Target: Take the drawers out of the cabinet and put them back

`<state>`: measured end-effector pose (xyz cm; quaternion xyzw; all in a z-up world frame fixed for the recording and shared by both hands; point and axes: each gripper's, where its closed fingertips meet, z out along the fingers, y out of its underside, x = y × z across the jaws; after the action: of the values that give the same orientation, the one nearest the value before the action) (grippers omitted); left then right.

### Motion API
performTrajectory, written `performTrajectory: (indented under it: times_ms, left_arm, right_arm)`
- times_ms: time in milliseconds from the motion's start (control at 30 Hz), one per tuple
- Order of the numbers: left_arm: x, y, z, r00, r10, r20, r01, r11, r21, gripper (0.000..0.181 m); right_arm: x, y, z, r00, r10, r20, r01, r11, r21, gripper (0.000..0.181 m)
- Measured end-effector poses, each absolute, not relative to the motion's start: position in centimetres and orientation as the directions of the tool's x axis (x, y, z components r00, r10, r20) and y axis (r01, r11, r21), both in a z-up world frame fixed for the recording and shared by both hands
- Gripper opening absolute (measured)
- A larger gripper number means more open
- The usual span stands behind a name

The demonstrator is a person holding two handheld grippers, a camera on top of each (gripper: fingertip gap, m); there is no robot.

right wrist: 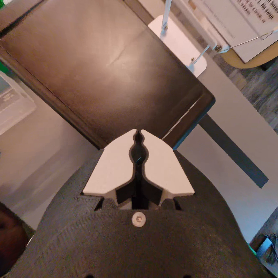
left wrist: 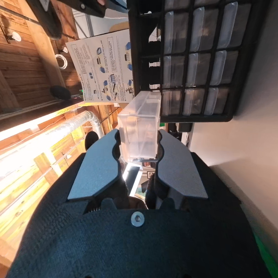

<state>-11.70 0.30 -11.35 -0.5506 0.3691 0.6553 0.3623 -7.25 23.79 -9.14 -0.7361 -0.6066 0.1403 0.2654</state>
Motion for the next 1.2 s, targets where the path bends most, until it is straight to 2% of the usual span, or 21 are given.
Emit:
performTrajectory:
  times_ms: [33, 200, 700, 1200]
  left_arm:
    - [-11.9, 0.5, -11.3, -0.135, 0.063, -0.989, -0.877, -0.473, 0.089, 0.047]
    - [-12.6, 1.5, -11.6, -0.111, 0.012, -0.994, -0.859, -0.504, 0.089, 0.047]
    - [-12.7, 4.0, -10.7, -0.091, -0.028, -0.995, -0.842, -0.532, 0.092, 0.047]
    - [-13.6, 6.6, -11.8, -0.145, 0.017, -0.989, -0.853, -0.509, 0.116, 0.047]
  right_arm:
    - [-7.2, 23.8, -9.2, 0.221, 0.969, 0.113, 0.834, -0.128, -0.536, 0.0]
    - [-7.2, 23.8, -9.2, 0.224, 0.968, 0.111, 0.862, -0.143, -0.487, 0.0]
    - [-7.3, 23.8, -9.2, 0.219, 0.973, 0.068, 0.834, -0.151, -0.531, 0.0]
    - [-7.4, 23.9, -9.2, 0.216, 0.973, 0.079, 0.834, -0.142, -0.533, 0.001]
